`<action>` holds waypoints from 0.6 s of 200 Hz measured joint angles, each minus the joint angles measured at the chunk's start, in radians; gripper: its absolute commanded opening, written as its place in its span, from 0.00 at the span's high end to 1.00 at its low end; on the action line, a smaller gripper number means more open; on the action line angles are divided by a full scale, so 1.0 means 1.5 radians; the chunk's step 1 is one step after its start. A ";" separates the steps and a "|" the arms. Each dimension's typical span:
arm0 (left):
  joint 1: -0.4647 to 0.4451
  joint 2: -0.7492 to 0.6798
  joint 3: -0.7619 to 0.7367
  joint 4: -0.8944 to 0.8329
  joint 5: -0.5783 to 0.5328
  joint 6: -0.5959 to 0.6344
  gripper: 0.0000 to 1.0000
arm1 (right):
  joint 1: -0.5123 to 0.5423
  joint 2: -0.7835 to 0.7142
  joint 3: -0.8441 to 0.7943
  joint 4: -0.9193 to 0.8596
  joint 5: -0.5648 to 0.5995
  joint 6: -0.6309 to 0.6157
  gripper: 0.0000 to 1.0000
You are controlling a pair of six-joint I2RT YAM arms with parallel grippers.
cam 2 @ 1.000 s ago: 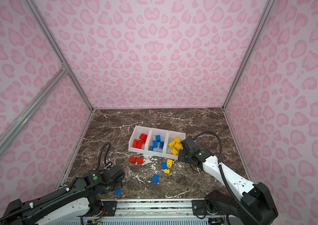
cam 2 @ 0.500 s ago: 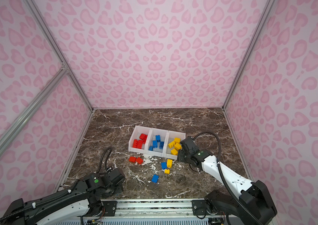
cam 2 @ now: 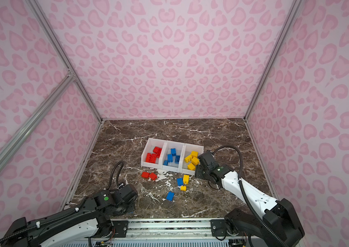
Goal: Sort the legos into containers by color
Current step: 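Carry the blue brick into the middle compartment and open the left gripper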
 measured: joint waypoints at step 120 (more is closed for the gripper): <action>0.078 0.537 0.582 0.141 -0.048 0.350 0.69 | 0.009 -0.042 0.004 -0.021 0.005 0.006 0.31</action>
